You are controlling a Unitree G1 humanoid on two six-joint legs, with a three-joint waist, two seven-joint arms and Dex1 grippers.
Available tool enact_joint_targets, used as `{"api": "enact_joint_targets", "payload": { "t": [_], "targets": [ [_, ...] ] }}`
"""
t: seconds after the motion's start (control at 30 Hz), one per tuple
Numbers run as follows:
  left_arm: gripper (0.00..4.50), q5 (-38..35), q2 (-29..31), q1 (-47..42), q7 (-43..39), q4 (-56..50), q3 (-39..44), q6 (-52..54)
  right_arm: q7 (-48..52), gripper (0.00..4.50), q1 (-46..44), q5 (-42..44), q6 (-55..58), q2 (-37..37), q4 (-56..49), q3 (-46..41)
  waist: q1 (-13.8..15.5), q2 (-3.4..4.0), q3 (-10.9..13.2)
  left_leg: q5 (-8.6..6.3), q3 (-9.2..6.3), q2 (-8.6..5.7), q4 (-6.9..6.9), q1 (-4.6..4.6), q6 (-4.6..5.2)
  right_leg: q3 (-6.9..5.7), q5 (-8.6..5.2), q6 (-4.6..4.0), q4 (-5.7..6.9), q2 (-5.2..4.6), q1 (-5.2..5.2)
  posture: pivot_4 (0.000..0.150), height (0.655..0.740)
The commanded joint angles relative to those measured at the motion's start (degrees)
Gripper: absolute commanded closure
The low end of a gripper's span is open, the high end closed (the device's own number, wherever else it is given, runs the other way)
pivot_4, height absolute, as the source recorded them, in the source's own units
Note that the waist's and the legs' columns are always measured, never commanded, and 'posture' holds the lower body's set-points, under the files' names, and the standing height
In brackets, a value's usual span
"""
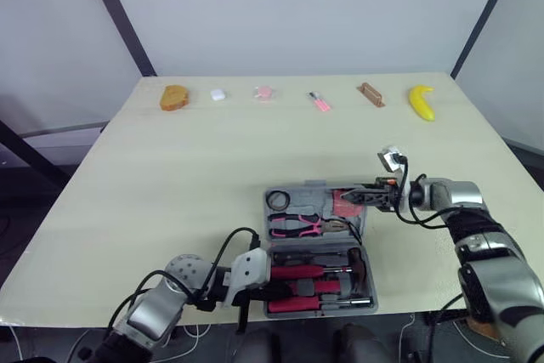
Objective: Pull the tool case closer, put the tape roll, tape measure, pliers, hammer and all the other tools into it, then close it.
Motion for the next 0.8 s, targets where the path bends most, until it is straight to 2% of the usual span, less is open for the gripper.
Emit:
{"api": "enact_joint_targets", "payload": {
  "t": [0.03, 0.23, 0.33, 0.43, 0.53, 0.57, 0.6, 0.63, 0.67, 0.7, 0.73, 0.77, 0.8],
  "targets": [
    [4.50, -0.93, 0.84, 2.68, 0.02, 0.37, 0.92, 1.19, 1.23, 0.02, 3.09, 4.80, 4.11, -2.93, -10.30, 0.76, -0.01, 0.00, 0.00, 0.00, 0.00, 0.00, 0.00, -0.01, 0.00, 0.00, 0.00, 0.00, -0.01, -0.01, 0.00, 0.150, 0.7400],
    [4.50, -8.59, 7.48, 12.28, -4.11, -7.38, 9.40, -0.49, 0.92, 0.02, 11.39, 10.00, 9.74, -8.64, -25.25, -0.46, -0.31, -0.07, 0.05, -0.02, -0.31, 0.04, -0.05, -0.09, 0.02, 0.00, 0.00, -0.01, -0.05, 0.00, -0.10, 0.150, 0.7400],
    [4.50, -12.15, 11.44, 19.82, -6.61, -7.04, 17.68, -3.88, -0.63, 0.02, 16.93, 12.72, 11.57, -12.43, -33.60, -2.69, -0.18, -0.16, 0.20, -0.02, -0.34, 0.04, -0.07, -0.13, 0.02, -0.04, -0.01, -0.01, -0.09, -0.05, -0.12, 0.150, 0.7400],
    [4.50, -19.96, 11.37, 23.22, -6.21, -4.63, 28.48, -0.63, -3.48, 0.02, 24.44, 12.80, 9.12, -16.57, -39.80, -6.18, 0.44, -0.25, 0.30, -0.03, -0.39, 0.07, -0.08, -0.19, 0.03, -0.16, -0.02, -0.02, -0.12, -0.17, -0.14, 0.150, 0.7400],
    [3.78, -22.70, 11.00, 20.96, -5.44, -0.22, 34.39, 0.90, -6.74, 0.00, 32.84, 10.21, 1.99, -19.37, -43.57, -10.41, 1.40, -0.35, 0.31, -0.03, -0.42, 0.01, -0.04, -0.19, 0.04, -0.31, -0.03, 0.00, -0.15, -0.25, -0.10, 0.150, 0.7400],
    [3.22, -23.06, 10.25, 19.10, -4.28, 1.05, 35.73, 0.82, -8.01, 0.00, 35.96, 8.79, -1.73, -19.94, -44.44, -12.35, 1.70, -0.32, 0.31, -0.03, -0.42, -0.01, 0.00, -0.18, 0.04, -0.35, -0.03, 0.00, -0.16, -0.23, -0.07, 0.150, 0.7400],
    [2.88, -23.47, 9.42, 17.27, -2.93, 1.80, 36.64, 1.14, -9.76, 0.00, 38.41, 7.23, -5.96, -19.69, -44.93, -14.33, 1.94, -0.37, 0.31, -0.03, -0.41, -0.06, -0.01, -0.20, 0.04, -0.36, -0.04, 0.01, -0.20, -0.23, -0.04, 0.150, 0.7400],
    [2.20, -23.75, 8.77, 15.63, -1.59, 2.07, 37.18, 1.94, -11.78, 0.00, 40.59, 5.43, -11.33, -18.79, -45.07, -16.35, 2.02, -0.42, 0.33, -0.03, -0.37, -0.07, 0.02, -0.20, 0.04, -0.38, -0.04, 0.02, -0.20, -0.21, 0.00, 0.150, 0.7400],
    [1.89, -23.80, 8.31, 14.65, -0.85, 2.11, 37.45, 2.62, -13.19, 0.00, 41.85, 4.43, -15.05, -18.04, -45.05, -17.50, 1.97, -0.44, 0.34, -0.03, -0.31, -0.06, 0.02, -0.20, 0.04, -0.38, -0.03, 0.03, -0.25, -0.17, 0.03, 0.150, 0.7400],
    [1.35, -23.65, 7.93, 13.86, -0.35, 2.07, 37.60, 3.04, -14.38, 0.00, 43.07, 3.45, -18.61, -17.29, -44.91, -18.59, 1.73, -0.45, 0.34, -0.02, -0.29, -0.06, 0.03, -0.21, 0.04, -0.36, -0.02, 0.04, -0.26, -0.16, 0.04, 0.150, 0.7400],
    [1.35, -23.48, 7.67, 13.54, -0.12, 1.89, 37.76, 3.28, -15.00, 0.00, 43.96, 2.97, -20.82, -16.91, -44.87, -19.23, 1.30, -0.46, 0.34, -0.02, -0.29, -0.05, 0.03, -0.20, 0.04, -0.34, -0.02, 0.04, -0.26, -0.13, 0.03, 0.150, 0.7400],
    [0.69, -23.27, 7.34, 12.76, 0.25, 1.86, 37.88, 3.21, -15.50, 0.00, 45.37, 2.81, -22.84, -16.61, -44.94, -20.33, 1.07, -0.47, 0.35, -0.02, -0.29, -0.04, 0.02, -0.19, 0.03, -0.29, -0.02, 0.04, -0.26, -0.09, 0.03, 0.150, 0.7400],
    [0.34, -23.32, 7.16, 11.82, 0.93, 1.97, 37.88, 4.01, -16.37, 0.00, 46.84, 2.13, -26.24, -15.90, -44.69, -21.79, 1.13, -0.47, 0.35, -0.02, -0.29, -0.01, 0.01, -0.18, 0.03, -0.24, -0.02, 0.04, -0.26, -0.05, 0.03, 0.150, 0.7400]
  ]
}}
